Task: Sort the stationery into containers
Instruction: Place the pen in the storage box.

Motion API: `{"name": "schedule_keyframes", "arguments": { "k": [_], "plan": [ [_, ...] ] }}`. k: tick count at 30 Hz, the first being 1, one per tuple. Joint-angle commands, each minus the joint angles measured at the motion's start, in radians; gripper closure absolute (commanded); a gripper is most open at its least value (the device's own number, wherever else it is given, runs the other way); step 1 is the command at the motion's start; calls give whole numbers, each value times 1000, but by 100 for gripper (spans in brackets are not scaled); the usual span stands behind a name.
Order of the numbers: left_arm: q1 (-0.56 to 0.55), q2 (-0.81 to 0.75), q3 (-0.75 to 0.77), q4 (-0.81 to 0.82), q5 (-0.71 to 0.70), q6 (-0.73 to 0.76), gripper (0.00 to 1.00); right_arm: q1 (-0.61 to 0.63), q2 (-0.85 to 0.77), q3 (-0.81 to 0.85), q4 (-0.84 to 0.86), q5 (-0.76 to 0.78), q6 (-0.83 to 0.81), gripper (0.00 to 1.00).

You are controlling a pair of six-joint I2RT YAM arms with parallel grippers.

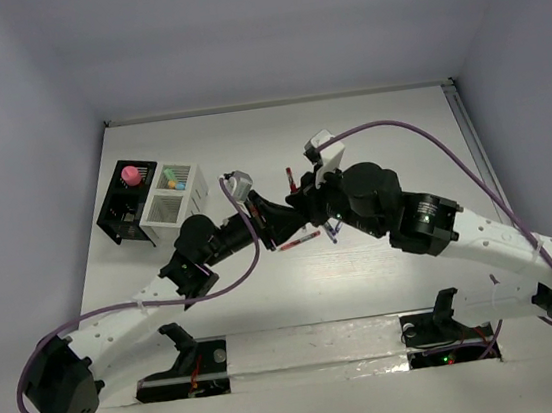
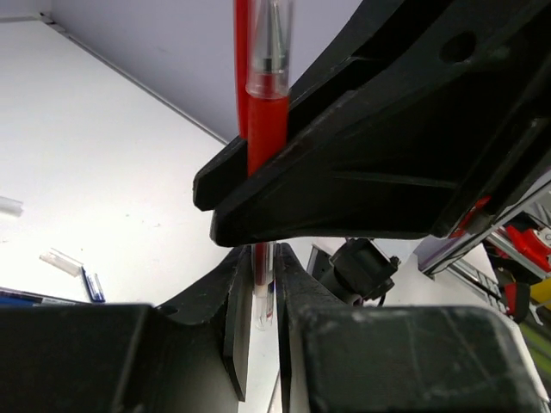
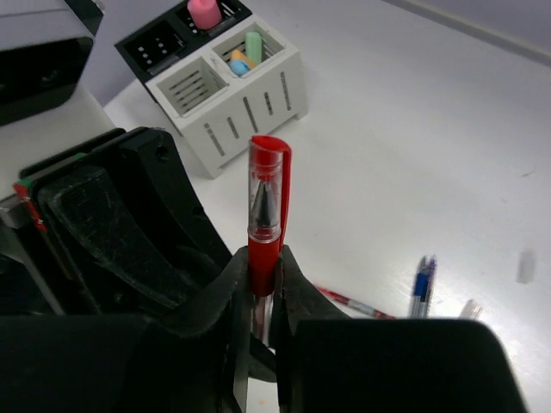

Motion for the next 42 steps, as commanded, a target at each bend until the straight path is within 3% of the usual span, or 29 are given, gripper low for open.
{"name": "schedule_keyframes", "arguments": {
  "k": [1, 2, 5, 6, 10, 11, 14, 18, 22, 26, 29, 34, 42],
  "plan": [
    [-3, -10, 4, 37, 1, 20, 100, -27, -3, 16, 62, 37, -8, 96],
    [-3, -11, 2, 27, -5, 23, 100, -27, -1, 14, 69, 37, -8, 100],
    [-3, -25, 2, -6, -49, 21, 100, -27, 7, 16, 76, 32, -7, 100],
    [-3, -36, 7, -26, -83, 20, 94, -27, 10, 14, 82, 32, -10, 100],
    [-3, -89, 41, -188, -204, 24, 58, -75, 23, 20, 154, -12, -30, 100],
    [-3, -106, 45, -266, -235, 28, 43, -92, 30, 22, 197, -40, -31, 100],
    [-3, -197, 56, -443, -367, 38, 22, -145, 79, 45, 272, -114, -30, 100],
    [-3, -383, 85, -655, -560, 41, 5, -146, 174, 84, 366, -157, -60, 100],
    [-3, -537, 145, -883, -704, 57, 1, -146, 279, 111, 498, -227, -67, 100],
    [-3, -642, 218, -977, -836, 116, 1, -146, 407, 129, 729, -338, -38, 100],
    [-3, -683, 284, -996, -922, 170, 1, -135, 532, 204, 811, -417, -5, 100],
    [-3, -703, 303, -961, -990, 233, 1, -101, 733, 369, 860, -489, 4, 100],
    [-3, -752, 234, -895, -1018, 273, 1, -54, 1060, 679, 773, -530, -24, 100]
  ]
}}
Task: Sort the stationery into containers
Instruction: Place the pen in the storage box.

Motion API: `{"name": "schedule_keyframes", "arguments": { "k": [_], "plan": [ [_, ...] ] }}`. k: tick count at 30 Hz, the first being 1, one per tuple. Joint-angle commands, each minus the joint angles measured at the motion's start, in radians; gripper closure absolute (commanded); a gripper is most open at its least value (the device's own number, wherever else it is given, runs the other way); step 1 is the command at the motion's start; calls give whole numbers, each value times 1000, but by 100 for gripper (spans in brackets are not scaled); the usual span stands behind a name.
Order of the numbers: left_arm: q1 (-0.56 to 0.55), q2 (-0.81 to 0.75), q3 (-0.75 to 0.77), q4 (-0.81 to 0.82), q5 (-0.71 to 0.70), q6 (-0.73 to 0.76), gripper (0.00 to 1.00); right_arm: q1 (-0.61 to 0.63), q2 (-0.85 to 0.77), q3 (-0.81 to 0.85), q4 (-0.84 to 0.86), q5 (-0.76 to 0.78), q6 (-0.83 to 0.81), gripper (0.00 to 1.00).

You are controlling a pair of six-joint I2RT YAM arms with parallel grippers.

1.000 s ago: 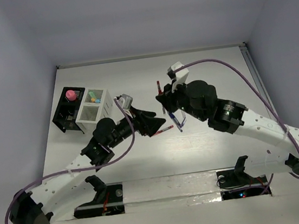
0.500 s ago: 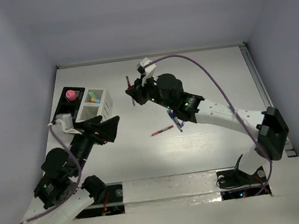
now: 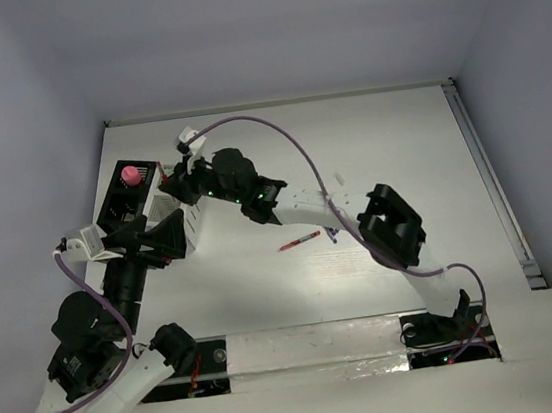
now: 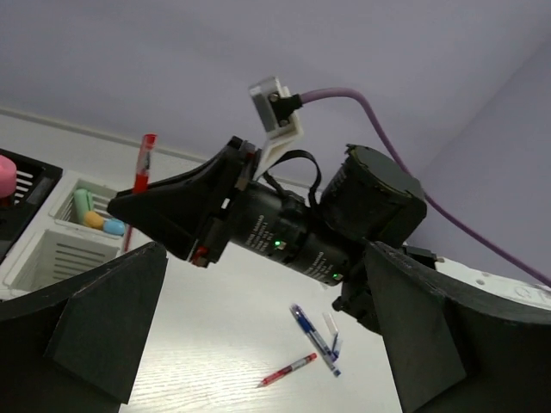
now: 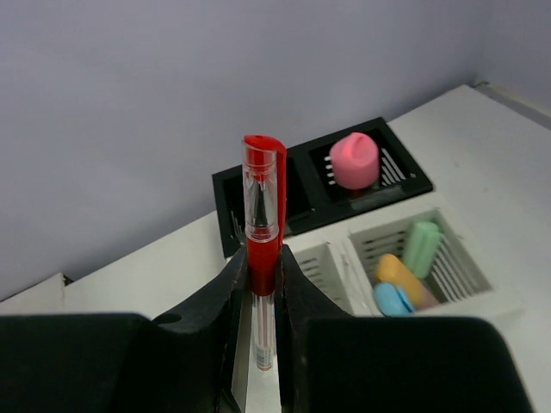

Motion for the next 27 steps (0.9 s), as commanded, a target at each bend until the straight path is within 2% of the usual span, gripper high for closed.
{"name": "schedule_keyframes", "arguments": {
  "k": [1, 7, 18, 20, 21, 22, 23, 25, 27],
  "plan": [
    [-1, -40, -34, 52, -30, 41, 1, 27, 86, 144, 24, -36, -29, 100],
    [-1, -53, -55, 50, -24, 55, 1, 38, 236, 331, -59, -30, -42, 100],
    [27, -19, -60, 59, 24, 63, 1, 38, 280, 356, -107, 9, -69, 99],
    [27, -16, -61, 61, 33, 63, 1, 38, 281, 357, -117, 10, -72, 89],
    [36, -13, -61, 61, 35, 63, 1, 38, 280, 359, -134, 12, -72, 79],
    [36, -11, -61, 62, 38, 63, 1, 38, 277, 360, -143, 15, -72, 58],
    [36, -11, -61, 64, 38, 63, 1, 38, 270, 354, -154, 16, -72, 49],
    [47, -7, -63, 70, 45, 66, 1, 38, 235, 328, -153, 18, -75, 35],
    [56, 1, -63, 70, 48, 69, 1, 38, 199, 272, -143, 32, -82, 31]
  ]
}}
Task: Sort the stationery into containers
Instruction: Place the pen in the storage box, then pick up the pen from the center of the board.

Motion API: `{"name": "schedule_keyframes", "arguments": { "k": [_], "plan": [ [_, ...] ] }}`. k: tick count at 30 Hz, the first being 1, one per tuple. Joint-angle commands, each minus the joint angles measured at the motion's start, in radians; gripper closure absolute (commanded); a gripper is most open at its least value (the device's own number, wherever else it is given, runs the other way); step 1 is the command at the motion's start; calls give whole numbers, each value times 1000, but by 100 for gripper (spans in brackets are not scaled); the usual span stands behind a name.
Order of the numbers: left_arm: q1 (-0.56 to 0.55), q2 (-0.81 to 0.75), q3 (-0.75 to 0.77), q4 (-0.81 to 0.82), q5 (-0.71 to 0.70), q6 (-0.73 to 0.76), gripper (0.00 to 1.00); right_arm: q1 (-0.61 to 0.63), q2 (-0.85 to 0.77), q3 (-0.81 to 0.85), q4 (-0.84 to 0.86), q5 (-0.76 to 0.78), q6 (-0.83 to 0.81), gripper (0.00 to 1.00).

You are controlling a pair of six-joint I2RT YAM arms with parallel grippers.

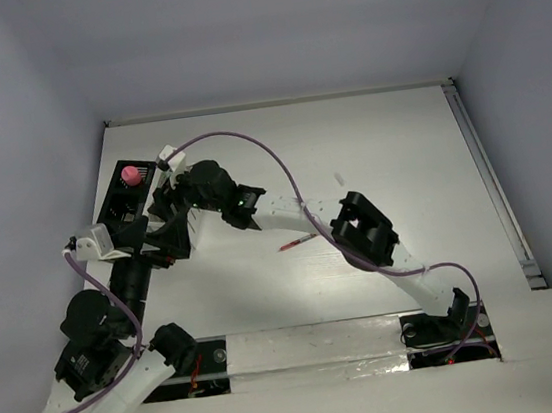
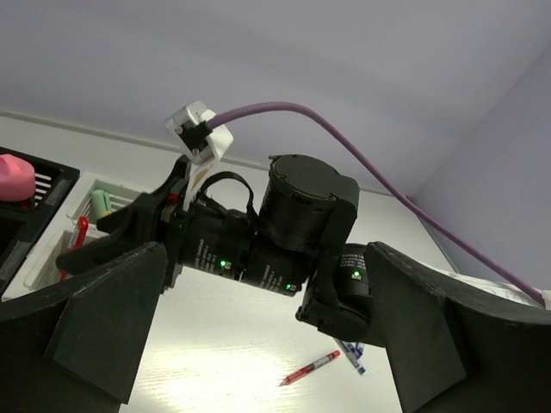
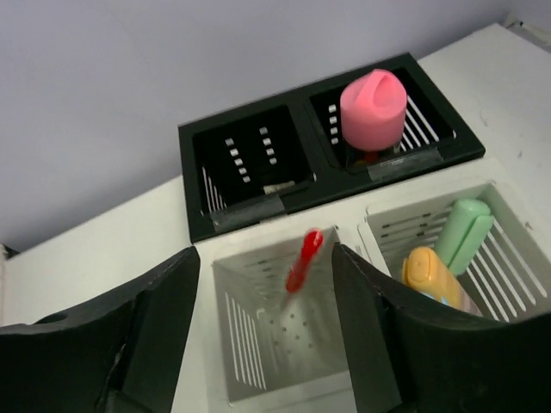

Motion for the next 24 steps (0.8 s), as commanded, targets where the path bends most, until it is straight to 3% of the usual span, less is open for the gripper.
{"name": "schedule_keyframes", "arguments": {
  "k": [1, 9, 11, 12, 16, 20, 24],
  "plan": [
    [22, 29, -7, 54, 24, 19, 1, 3, -111, -53, 10, 30, -27, 30],
    [42, 48, -7, 68, 54, 15, 1, 3, -422, -436, 46, 90, -45, 34],
    [42, 58, -8, 71, 82, 7, 1, -26, -554, -601, 35, 124, -27, 43],
    [42, 74, -5, 74, 96, 2, 1, -37, -599, -658, 27, 127, -19, 49],
    [42, 151, 1, 99, 245, -22, 1, -114, -795, -869, -124, 129, 33, 97],
    [42, 265, 10, 134, 417, -54, 1, -168, -947, -1025, -316, 202, 44, 100],
    [42, 335, -36, 230, 556, -136, 1, -214, -1071, -1145, -397, 227, 62, 100]
  ]
}}
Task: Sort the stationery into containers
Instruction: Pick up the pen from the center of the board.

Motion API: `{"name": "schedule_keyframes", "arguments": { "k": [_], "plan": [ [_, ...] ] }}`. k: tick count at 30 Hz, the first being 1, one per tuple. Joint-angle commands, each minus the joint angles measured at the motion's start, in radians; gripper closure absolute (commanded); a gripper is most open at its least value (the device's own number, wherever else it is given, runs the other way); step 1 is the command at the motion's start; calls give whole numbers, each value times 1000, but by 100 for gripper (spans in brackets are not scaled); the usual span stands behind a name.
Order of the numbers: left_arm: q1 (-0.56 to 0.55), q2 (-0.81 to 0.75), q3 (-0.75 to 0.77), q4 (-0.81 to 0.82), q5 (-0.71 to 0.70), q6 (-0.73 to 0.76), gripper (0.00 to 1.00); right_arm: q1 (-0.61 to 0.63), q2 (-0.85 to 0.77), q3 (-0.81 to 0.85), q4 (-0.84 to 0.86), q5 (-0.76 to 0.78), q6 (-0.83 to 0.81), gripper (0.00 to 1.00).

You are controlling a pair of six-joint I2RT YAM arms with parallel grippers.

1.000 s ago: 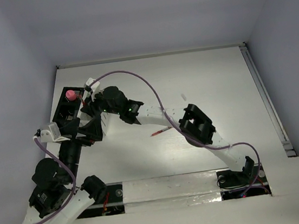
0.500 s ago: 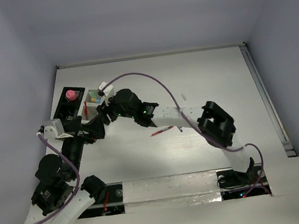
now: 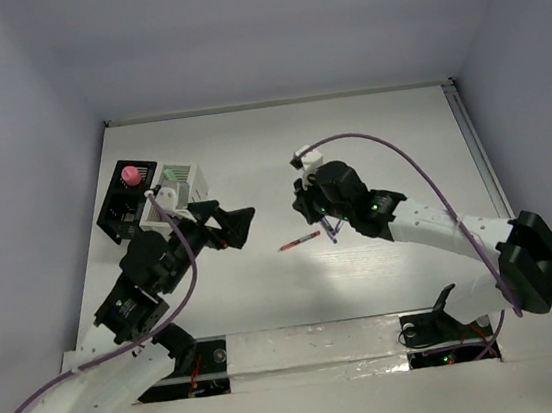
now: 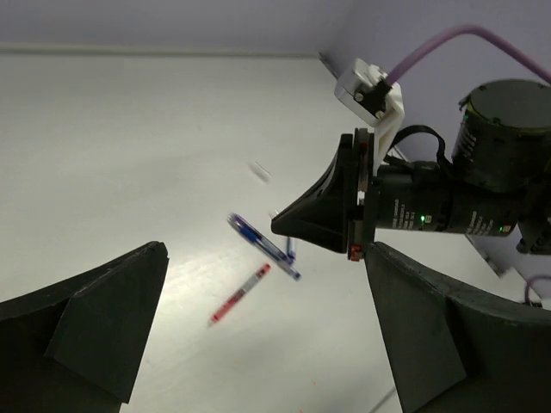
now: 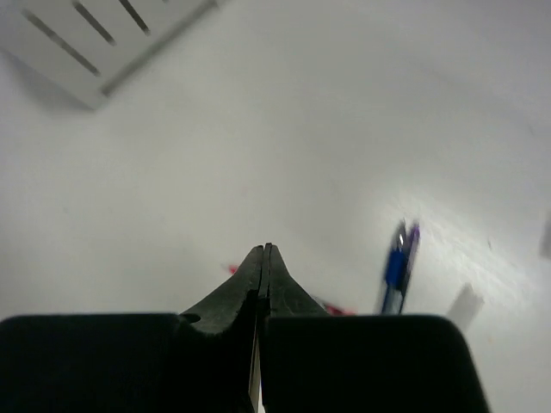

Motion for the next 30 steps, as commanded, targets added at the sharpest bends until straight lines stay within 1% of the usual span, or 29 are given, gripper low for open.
{"name": "schedule_keyframes", "arguments": {
  "k": [1, 3, 4, 6, 7, 8, 10, 11, 13, 15, 18, 19, 20, 22, 26, 30],
  "plan": [
    [5, 32, -63, 151, 192, -93, 1, -32, -86, -68, -145, 47, 29, 100],
    [5, 40, -123, 243, 213, -133, 1, -41, -91, -67, -196, 45, 26, 100],
    [5, 54, -141, 272, 239, -168, 1, -41, -83, -55, -214, 53, 15, 96],
    [5, 92, -172, 329, 264, -185, 1, -51, -54, -47, -248, 58, -2, 88],
    [5, 105, -180, 340, 272, -191, 1, -51, -48, -49, -251, 62, -16, 78],
    [5, 114, -188, 355, 270, -197, 1, -82, -40, -52, -251, 68, -19, 73],
    [5, 137, -207, 374, 272, -199, 1, -127, -11, -47, -259, 65, -10, 67],
    [5, 143, -217, 400, 270, -205, 1, -168, -3, -44, -245, 44, -7, 66],
    [5, 164, -250, 434, 278, -219, 1, -201, 24, -38, -229, 3, 6, 63],
    [5, 184, -270, 472, 286, -234, 1, -210, 54, -1, -228, -7, 9, 63],
    [5, 235, -304, 494, 284, -236, 1, -210, 132, 49, -242, -2, -5, 70],
    [5, 246, -309, 497, 280, -236, 1, -210, 150, 60, -245, 16, -1, 76],
    [5, 253, -315, 501, 283, -236, 1, -210, 188, 69, -250, 59, 4, 79],
    [5, 279, -327, 518, 287, -242, 1, -221, 216, 85, -252, 73, 10, 84],
    [5, 316, -341, 556, 299, -240, 1, -230, 268, 117, -251, 76, 15, 85],
    [5, 341, -347, 578, 312, -233, 1, -230, 333, 157, -270, 73, 10, 78]
  ]
}}
